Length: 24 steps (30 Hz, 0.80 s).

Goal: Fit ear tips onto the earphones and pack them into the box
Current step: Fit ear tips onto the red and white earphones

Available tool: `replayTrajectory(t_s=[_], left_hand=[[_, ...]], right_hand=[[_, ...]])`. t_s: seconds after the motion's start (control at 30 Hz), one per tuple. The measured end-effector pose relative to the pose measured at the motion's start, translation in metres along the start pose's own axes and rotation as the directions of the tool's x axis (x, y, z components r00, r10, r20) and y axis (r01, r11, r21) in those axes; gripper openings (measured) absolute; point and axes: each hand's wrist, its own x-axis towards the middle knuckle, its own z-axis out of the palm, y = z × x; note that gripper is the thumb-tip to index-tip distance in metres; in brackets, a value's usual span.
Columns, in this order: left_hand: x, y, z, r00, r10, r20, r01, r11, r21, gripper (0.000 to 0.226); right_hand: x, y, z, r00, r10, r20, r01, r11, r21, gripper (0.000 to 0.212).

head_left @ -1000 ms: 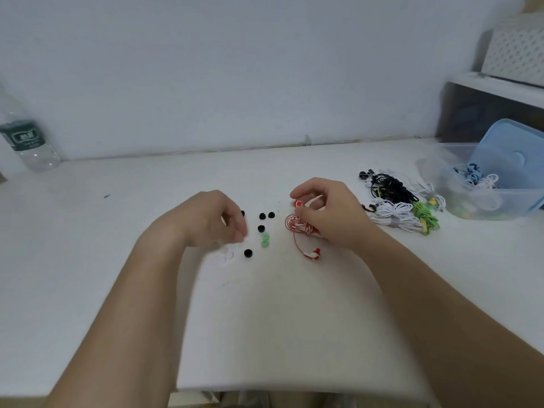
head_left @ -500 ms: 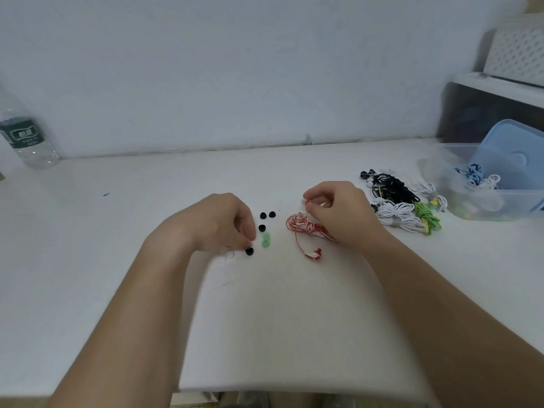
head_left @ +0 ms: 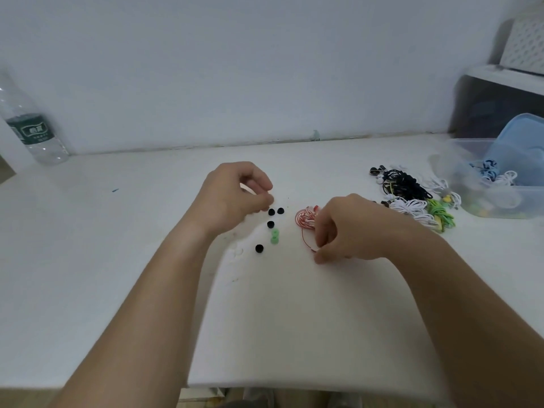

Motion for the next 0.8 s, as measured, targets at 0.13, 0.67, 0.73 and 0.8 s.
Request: replayTrajectory(t_s=[0.13,0.67,0.73,0.8], left_hand=[[0.002,-0.002,0.004,0.999,-0.043,0.009,0.044,0.989,-0.142,0.015],[0.006,-0.004,0.026,0.970,-0.145,0.197,0.242,0.691,-0.681,0.010],[0.006,-0.003,0.025,0.963,-0.143,0.228,0.267,0.616,-0.741,0.013],[0.006,-0.001,0.025,0.957,-0.140,0.255,0.289,0.559,-0.777,0.015]], right_hand=[[0.004,0.007,0.000,0.997,-0.057,-0.058,0.062,0.994,0.095,0.014],[0.016,0.019,0.002,0.926,0.013,-0.377,0.256,0.712,0.653,0.027],[0.017,0.019,0.003,0.918,0.004,-0.396,0.285,0.689,0.667,0.031],[0.016,0.017,0.002,0.918,-0.014,-0.397,0.314,0.638,0.703,0.035]])
